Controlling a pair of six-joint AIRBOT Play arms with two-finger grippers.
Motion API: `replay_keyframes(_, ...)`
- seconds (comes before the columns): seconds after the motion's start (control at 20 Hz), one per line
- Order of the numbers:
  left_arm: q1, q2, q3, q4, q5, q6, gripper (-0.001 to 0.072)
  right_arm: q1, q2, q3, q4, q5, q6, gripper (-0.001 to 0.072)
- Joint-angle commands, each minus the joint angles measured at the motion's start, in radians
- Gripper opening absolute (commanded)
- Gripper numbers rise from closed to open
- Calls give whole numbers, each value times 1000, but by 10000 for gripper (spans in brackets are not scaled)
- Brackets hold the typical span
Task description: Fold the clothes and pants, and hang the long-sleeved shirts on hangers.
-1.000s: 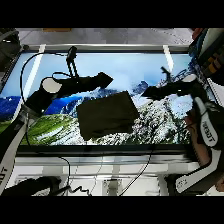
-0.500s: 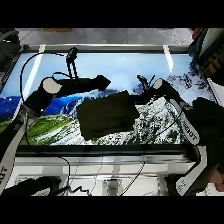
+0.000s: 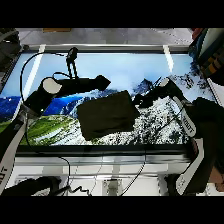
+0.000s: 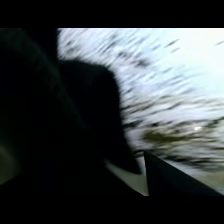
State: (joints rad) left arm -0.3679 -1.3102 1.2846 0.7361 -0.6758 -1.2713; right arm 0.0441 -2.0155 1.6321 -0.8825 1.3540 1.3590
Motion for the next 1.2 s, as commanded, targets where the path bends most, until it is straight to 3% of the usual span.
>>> replay_keyframes(0.0, 1, 1, 0, 0, 0, 0, 703, 14, -82, 4, 267, 119, -77, 554)
replay_keyframes(0.15, 1, 1, 0, 0, 1, 0, 703, 45, -85, 27, 327, 39, -171, 554)
replay_keyframes(0.4, 1, 1, 0, 0, -3, 0, 703, -18, -73, 151, 215, 55, -156, 568)
replay_keyframes(0.5, 1, 1, 0, -3, -3, 0, 703, -60, -62, 174, 191, 81, -141, 686)
replay_keyframes(0.75, 1, 1, 0, -3, -2, 0, 703, -121, -58, 185, 198, 140, -102, 706)
replay_keyframes(0.95, 1, 1, 0, -3, -2, 0, 703, -53, -58, 186, 256, 150, -97, 707)
replay_keyframes(1.15, 1, 1, 0, -3, -3, 0, 703, 30, -58, 186, 97, 122, -104, 708)
